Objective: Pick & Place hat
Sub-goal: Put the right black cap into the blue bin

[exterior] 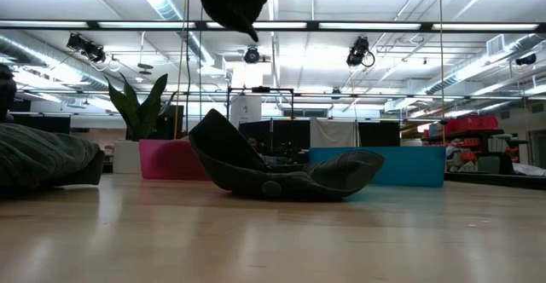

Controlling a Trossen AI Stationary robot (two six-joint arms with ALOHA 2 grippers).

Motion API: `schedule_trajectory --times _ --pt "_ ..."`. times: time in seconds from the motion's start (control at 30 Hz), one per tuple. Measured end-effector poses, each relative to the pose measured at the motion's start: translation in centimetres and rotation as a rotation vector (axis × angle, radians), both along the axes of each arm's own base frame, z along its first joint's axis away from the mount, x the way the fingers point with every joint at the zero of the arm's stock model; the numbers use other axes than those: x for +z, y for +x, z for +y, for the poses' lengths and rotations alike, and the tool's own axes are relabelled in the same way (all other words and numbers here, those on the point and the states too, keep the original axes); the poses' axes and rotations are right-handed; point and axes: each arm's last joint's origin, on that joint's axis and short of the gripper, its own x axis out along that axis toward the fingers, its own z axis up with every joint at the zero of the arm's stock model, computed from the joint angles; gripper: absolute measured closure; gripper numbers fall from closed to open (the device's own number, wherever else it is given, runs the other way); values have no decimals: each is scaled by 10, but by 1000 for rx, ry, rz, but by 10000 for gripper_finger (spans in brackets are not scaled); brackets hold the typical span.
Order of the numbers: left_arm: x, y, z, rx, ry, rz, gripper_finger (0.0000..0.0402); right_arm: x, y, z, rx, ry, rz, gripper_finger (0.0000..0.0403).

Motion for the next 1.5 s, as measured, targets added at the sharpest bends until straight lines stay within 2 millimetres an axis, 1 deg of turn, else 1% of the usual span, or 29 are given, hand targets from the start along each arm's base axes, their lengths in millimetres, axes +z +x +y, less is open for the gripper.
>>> schedule_trajectory --times 0.17,0.3,0.43,0.63,0.7,0.8,0.87,0.97,1.0,1.17,1.5 --pt "-9 20 -8 10 83 116 391 -7 6 -1 -6 35 9 186" --pt "-17 29 -10 24 98 170 391 -11 11 -2 -9 51 6 186" --pt "-22 35 -12 15 100 187 389 -16 15 -3 -21 58 6 186" --pt "-23 36 -13 -1 92 177 391 -19 19 -5 -41 60 -6 191" --pt "-23 36 -13 -4 86 169 391 -20 20 -6 -45 60 -3 204" --pt "-23 36 -14 -12 69 142 385 -20 20 -7 -49 58 -1 247" --pt "-23 36 -14 -17 49 111 380 -20 20 -8 -57 45 5 291" --pt "-23 36 -13 -21 17 64 376 -20 20 -13 -70 -3 23 369" --pt "-23 36 -13 -19 8 51 375 -21 19 -15 -71 -23 32 384" --pt "-23 35 -13 -25 -40 -17 372 -20 19 -21 -49 -75 42 393" --pt "-24 36 -13 -64 -221 -275 369 -20 17 -31 -47 -112 46 399"
